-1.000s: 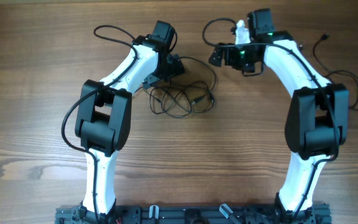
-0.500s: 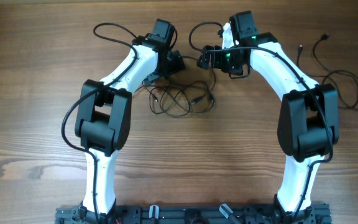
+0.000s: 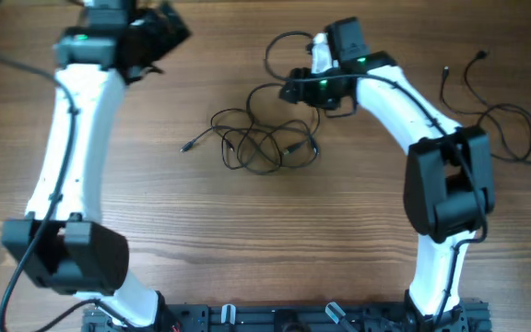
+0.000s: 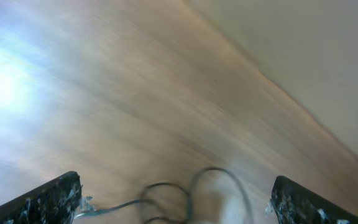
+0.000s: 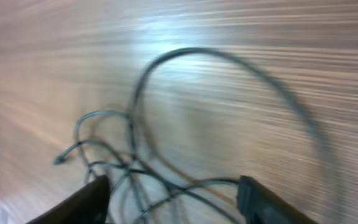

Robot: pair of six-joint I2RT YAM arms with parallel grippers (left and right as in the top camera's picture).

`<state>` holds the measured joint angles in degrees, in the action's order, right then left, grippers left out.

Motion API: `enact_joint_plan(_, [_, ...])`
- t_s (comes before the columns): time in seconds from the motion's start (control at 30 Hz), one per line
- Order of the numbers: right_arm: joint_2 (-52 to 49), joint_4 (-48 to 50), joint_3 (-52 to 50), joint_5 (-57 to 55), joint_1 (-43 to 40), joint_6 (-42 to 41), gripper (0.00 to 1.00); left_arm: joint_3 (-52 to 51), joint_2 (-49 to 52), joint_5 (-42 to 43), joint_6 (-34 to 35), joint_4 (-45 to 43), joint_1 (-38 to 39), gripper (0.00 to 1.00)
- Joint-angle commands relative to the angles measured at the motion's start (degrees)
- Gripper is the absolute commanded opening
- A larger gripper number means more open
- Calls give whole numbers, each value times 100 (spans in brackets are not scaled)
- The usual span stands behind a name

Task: Untangle cables

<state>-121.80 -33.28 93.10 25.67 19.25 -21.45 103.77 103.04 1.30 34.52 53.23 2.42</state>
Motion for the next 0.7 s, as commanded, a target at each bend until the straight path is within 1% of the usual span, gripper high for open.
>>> enact_joint_plan(0.0, [197, 280, 20, -420, 645, -129, 42, -111, 232, -280, -133, 586, -487, 100])
enact_joint_plan(0.07, [195, 422, 17, -1054, 1034, -286, 27, -136, 254, -750, -133, 866, -793, 100])
enact_joint_plan(0.13, [164, 544, 17, -1349, 1270, -258, 14, -190, 260, -846, -133, 929, -960, 100])
enact_joint_plan(0.17, [131, 584, 20, -1552, 1405, -282, 10, -216, 262, -848, -131, 981, -1051, 100])
enact_joint_plan(0.2, [105, 579, 17, -1759, 1537, -417, 13, -232, 262, -846, -131, 990, -1119, 100])
enact_joint_plan(0.23, [55, 555, 17, -1928, 1622, -590, 21, -229, 262, -844, -129, 981, -1193, 100])
enact_joint_plan(0.3, [-59, 509, 17, -2142, 1777, -905, 32, -229, 262, -844, -129, 984, -1257, 100])
enact_joint_plan(0.43, [-291, 352, 17, -2509, 1915, -1375, 32, -229, 262, -846, -129, 984, -1261, 100])
enact_joint_plan(0.57, [-402, 232, 17, -2927, 1910, -1475, 32, -229, 262, -846, -129, 984, -1261, 100])
enact_joint_plan(0.67, [-514, 164, 15, -2933, 1915, -1593, 31, -229, 262, -846, -129, 984, -1261, 100])
